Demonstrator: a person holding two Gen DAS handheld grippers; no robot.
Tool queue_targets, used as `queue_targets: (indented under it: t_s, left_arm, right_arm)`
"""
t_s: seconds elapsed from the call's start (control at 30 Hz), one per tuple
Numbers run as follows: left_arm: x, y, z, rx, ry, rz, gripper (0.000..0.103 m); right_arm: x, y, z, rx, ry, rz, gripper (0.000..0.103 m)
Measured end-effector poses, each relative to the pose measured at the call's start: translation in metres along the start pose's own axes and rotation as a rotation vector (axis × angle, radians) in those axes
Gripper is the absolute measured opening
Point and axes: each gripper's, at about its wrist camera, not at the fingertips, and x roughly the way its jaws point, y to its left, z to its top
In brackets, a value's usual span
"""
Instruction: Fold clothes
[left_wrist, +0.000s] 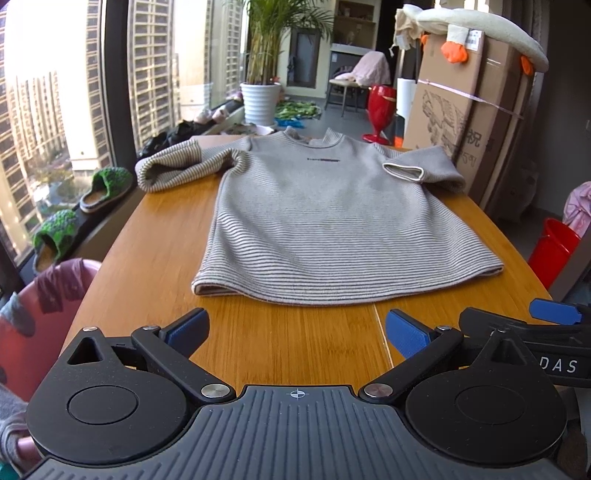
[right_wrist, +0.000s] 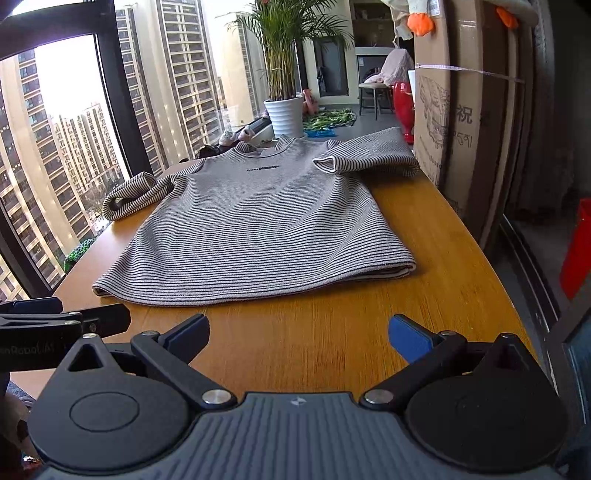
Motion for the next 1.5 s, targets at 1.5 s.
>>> queue_targets:
  t_s: [1.5]
  left_arm:
    - [0.001,0.002,-0.001,0.009,0.015,0.005,0.103]
  right_arm:
    - [-0.001,0.01,-0.001,-0.027,-0.048,-0.02,0.103]
